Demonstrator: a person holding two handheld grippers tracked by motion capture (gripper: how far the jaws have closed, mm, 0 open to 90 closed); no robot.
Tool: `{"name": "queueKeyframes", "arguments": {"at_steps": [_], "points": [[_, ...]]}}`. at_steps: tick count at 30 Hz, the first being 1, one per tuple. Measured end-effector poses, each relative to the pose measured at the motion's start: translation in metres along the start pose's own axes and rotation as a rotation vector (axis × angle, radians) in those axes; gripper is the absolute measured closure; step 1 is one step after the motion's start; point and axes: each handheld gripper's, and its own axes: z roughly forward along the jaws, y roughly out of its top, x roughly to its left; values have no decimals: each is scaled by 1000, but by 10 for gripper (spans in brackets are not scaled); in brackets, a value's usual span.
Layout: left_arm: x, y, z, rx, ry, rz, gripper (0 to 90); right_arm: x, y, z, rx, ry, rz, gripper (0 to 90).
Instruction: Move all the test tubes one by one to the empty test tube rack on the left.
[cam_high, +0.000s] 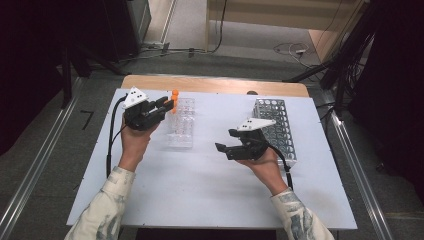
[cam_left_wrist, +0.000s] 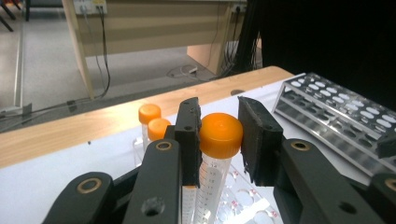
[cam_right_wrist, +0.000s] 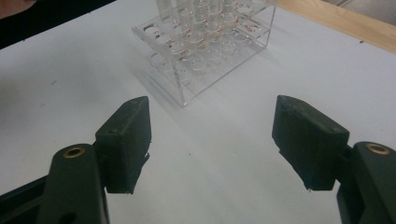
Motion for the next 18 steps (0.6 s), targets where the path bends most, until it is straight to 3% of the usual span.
{"name": "queueKeyframes", "arguments": {"at_steps": [4,12,18], "points": [[1,-7,5,29,4,1,706,0,0,-1,0,1,1,269],[-6,-18,13,91,34,46,705,-1,-1,-2,-1,1,0,269],[-6,-25,15,111,41,39,705,-2,-2,-3,-2,-1,2,269]]}}
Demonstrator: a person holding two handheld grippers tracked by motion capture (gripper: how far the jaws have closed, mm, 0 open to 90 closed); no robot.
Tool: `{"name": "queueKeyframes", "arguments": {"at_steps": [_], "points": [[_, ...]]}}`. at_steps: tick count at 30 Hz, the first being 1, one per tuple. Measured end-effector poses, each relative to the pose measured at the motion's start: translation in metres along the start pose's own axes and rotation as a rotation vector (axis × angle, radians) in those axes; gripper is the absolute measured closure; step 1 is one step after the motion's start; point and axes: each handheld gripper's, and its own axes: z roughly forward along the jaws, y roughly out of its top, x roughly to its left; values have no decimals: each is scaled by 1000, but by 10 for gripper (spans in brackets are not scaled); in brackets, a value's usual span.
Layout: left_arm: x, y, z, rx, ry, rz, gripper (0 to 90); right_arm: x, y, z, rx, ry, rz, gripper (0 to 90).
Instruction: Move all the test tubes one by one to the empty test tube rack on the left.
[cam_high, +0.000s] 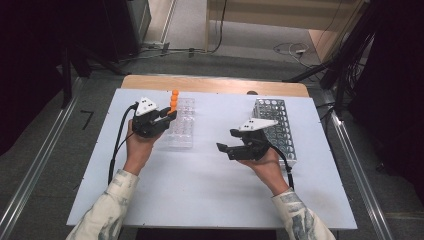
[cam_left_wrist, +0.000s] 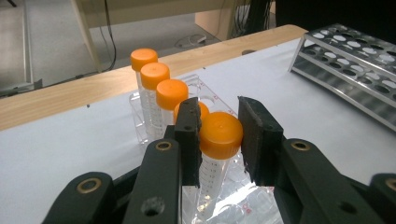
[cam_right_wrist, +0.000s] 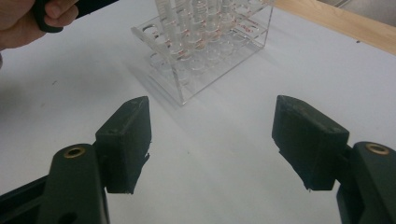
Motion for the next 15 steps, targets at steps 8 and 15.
{"name": "queueKeyframes", "arguments": {"at_steps": [8,15], "points": [[-1,-2,1,1,5,-4,700,0,0,1,3,1,4,268],[-2,-4,2,13,7,1,696,0,-1,1,2,1,7,267]]}}
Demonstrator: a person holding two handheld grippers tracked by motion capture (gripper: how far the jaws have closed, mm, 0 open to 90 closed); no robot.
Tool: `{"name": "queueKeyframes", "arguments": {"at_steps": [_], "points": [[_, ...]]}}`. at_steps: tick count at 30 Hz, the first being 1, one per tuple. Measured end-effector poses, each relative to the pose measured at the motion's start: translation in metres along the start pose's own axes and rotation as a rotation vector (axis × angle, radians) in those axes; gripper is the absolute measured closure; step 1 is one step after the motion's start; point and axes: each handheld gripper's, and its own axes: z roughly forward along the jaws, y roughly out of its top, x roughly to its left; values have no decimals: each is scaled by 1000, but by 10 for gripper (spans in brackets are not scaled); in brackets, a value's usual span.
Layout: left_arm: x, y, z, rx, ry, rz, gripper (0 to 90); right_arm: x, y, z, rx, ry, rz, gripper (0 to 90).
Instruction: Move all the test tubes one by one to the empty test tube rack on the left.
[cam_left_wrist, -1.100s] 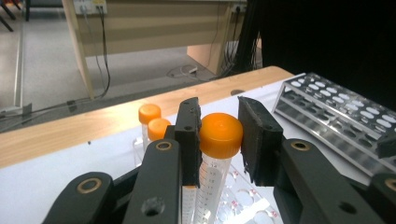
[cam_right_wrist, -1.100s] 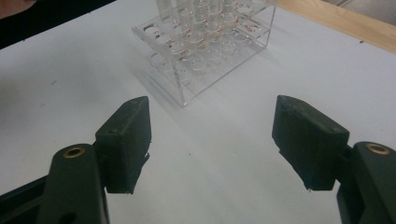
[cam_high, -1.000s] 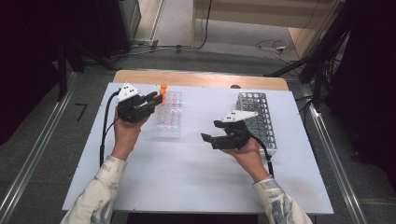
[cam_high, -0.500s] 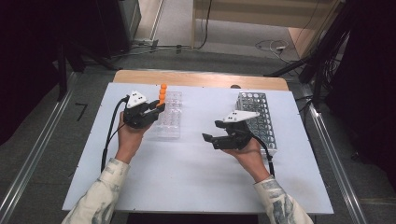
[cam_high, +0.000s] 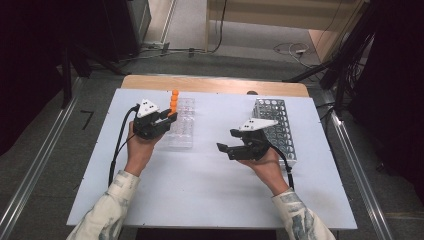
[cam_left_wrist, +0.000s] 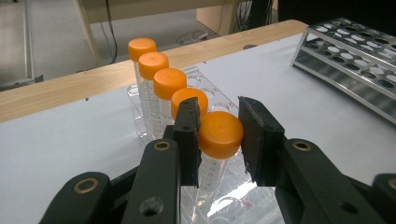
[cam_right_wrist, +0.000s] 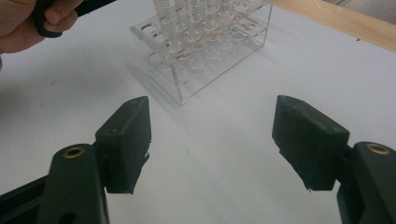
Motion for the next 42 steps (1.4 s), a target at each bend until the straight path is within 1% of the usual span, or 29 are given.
{"name": "queueKeyframes", "arguments": {"at_steps": [4,8,11,16,18,20,22,29,32,35,39,41,42], "points": [[0,0,0,1,2,-2,683,0,0,0,-2,1,3,268],[1,-1,-3,-6,5,-15,616,-1,0,-1,-7,1,4,267],[2,-1,-5,-17,1,-40,582,-2,0,-2,-11,2,9,267],[3,1,-10,-9,-21,-83,438,-3,0,-2,-11,4,13,267],[4,2,-12,-7,-32,-98,394,-3,0,-3,-15,4,15,266],[3,2,-13,7,-27,-105,359,-3,1,-4,-20,3,16,265],[3,2,-14,11,-32,-112,321,-4,1,-4,-23,1,17,262],[0,2,-19,21,-62,-133,201,-5,1,-7,-33,-19,23,250],[0,1,-24,21,-58,-133,178,-6,0,-8,-39,-28,29,248],[1,-1,-28,22,-55,-132,176,-7,-1,-9,-37,-40,38,245],[1,-5,-31,41,-73,-138,144,-8,-1,-9,-37,-49,35,241],[1,-9,-32,42,-75,-146,142,-8,-2,-10,-39,-51,38,241],[1,-10,-32,47,-73,-143,134,-9,-2,-10,-40,-54,37,241]]}}
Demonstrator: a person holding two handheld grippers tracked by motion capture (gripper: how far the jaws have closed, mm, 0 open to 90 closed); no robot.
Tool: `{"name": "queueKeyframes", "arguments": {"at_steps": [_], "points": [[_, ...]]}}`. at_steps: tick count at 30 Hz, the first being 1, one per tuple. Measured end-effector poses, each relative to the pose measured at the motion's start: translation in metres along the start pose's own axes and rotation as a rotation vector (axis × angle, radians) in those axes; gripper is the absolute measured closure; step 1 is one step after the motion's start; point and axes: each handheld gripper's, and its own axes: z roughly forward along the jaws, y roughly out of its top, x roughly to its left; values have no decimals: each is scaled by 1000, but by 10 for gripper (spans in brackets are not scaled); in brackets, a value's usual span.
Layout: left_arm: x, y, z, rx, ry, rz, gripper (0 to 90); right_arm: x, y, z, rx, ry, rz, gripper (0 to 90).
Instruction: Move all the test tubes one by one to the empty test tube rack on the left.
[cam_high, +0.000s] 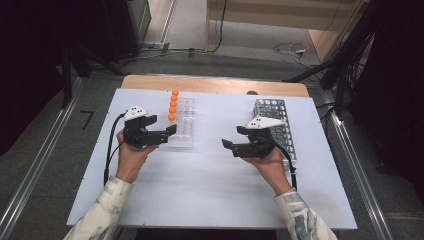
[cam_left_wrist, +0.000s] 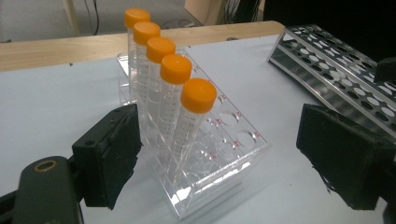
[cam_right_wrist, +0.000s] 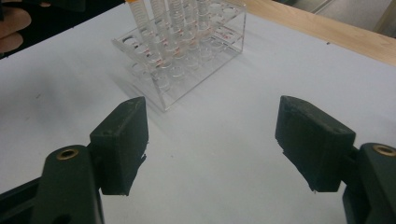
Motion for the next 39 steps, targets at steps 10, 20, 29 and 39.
{"name": "queueKeyframes", "arguments": {"at_steps": [10,20,29,39], "points": [[-2,-16,-8,-21,30,1,115,-3,-6,-11,-7,-17,11,233],[0,-23,-19,-45,41,-6,118,-3,-11,-23,-25,-28,19,217],[-2,-30,-28,-71,31,-2,99,-5,-18,-38,-46,-40,29,215],[-11,-36,-37,-89,85,45,106,-13,-30,-52,-53,-63,68,198]]}}
